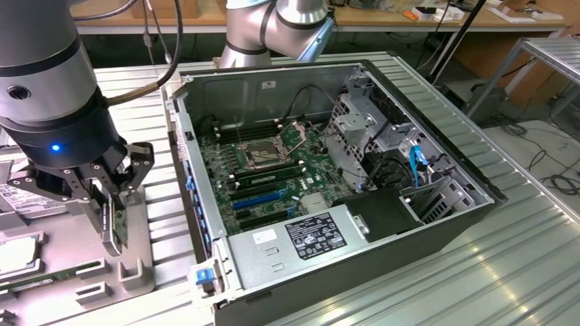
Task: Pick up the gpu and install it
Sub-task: 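Pick up the gpu and move the gpu toward the slot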
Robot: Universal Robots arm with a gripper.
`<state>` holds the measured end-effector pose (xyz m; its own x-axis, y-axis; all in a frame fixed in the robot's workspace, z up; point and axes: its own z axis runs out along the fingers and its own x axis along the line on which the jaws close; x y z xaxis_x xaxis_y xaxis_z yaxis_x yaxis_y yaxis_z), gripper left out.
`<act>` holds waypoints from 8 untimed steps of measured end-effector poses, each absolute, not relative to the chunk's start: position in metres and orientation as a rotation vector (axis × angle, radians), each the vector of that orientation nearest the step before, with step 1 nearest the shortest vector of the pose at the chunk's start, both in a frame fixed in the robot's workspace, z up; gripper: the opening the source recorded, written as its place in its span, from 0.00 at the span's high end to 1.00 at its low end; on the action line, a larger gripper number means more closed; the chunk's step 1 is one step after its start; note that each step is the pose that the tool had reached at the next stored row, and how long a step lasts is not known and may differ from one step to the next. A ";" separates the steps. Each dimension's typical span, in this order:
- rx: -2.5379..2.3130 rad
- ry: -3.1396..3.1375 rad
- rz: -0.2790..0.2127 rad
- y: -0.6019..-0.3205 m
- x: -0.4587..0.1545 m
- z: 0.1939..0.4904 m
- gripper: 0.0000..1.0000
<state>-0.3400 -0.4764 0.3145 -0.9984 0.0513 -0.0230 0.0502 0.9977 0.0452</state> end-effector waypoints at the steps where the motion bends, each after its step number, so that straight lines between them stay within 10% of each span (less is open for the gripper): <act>1: 0.079 3.116 0.069 -0.476 -0.340 0.315 0.73; 8: 0.079 3.116 0.070 -0.476 -0.340 0.323 0.73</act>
